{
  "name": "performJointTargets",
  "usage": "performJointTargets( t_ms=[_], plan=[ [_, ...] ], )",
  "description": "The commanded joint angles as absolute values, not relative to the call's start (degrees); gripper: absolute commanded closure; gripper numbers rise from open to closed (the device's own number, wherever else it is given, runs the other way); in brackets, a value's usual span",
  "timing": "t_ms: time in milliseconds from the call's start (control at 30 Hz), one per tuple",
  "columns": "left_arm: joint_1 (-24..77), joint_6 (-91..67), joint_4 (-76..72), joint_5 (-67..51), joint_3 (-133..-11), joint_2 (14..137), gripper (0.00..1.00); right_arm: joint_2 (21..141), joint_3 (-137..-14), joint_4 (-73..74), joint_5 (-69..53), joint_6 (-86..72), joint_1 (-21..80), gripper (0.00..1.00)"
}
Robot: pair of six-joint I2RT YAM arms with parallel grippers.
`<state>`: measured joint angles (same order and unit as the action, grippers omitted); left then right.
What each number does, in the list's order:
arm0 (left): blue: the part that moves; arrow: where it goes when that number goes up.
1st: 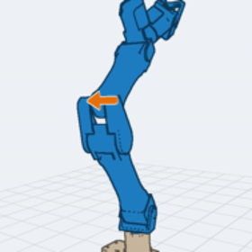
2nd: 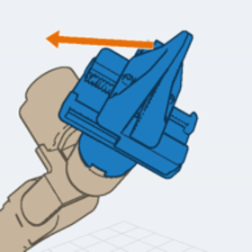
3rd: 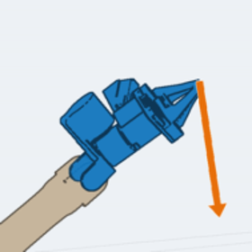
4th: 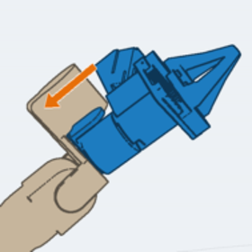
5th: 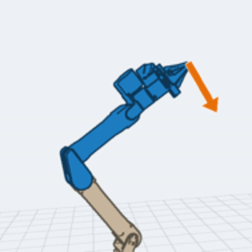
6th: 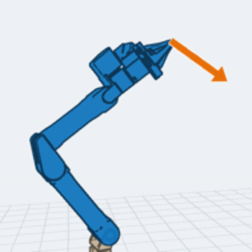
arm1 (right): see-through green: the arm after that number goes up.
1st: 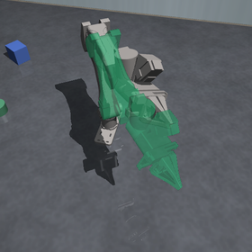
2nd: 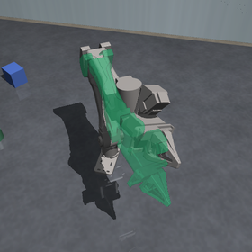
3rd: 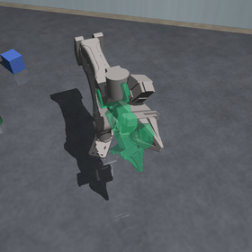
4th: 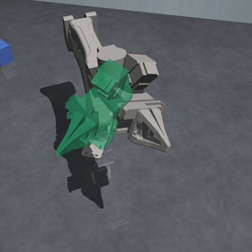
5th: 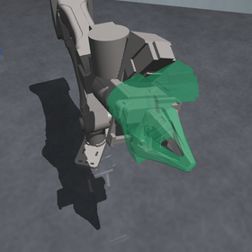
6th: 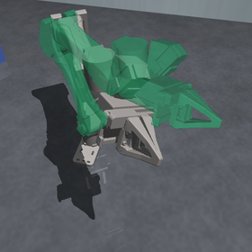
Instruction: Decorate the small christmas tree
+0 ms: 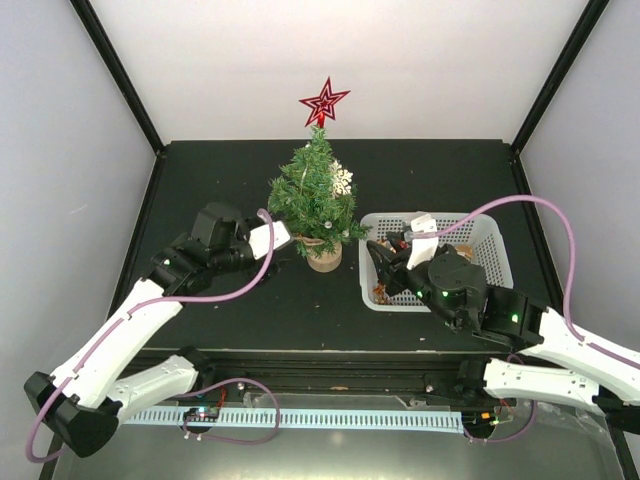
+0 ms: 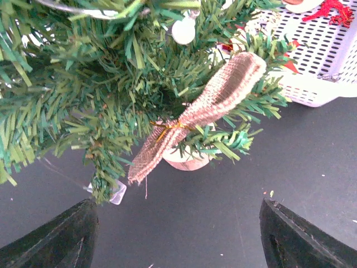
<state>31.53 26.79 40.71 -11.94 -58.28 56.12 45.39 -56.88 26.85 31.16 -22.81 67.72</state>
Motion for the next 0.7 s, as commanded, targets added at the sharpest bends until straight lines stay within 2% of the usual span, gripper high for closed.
performJointTargets(
  t_ms=[0,233,467,667],
  plan=[
    [31.68,26.15,42.08,-10.92,-56.8,53.46,0.21,46.94,-58.31,26.73,33.62,-23.63,67.33,0.54],
    [31.67,25.54,39.5,-12.66,-57.0,55.0,0.21,51.11,-59.6,28.53,34.78,-25.8,65.68,0.55],
    [31.66,24.51,41.85,-14.95,-66.36,63.47,0.3,49.64,-57.92,27.64,34.54,-26.4,65.31,0.54],
    [31.79,24.27,38.35,-15.64,-68.22,65.79,0.35,48.8,-56.37,27.51,34.2,-26.8,64.91,0.54]
  ],
)
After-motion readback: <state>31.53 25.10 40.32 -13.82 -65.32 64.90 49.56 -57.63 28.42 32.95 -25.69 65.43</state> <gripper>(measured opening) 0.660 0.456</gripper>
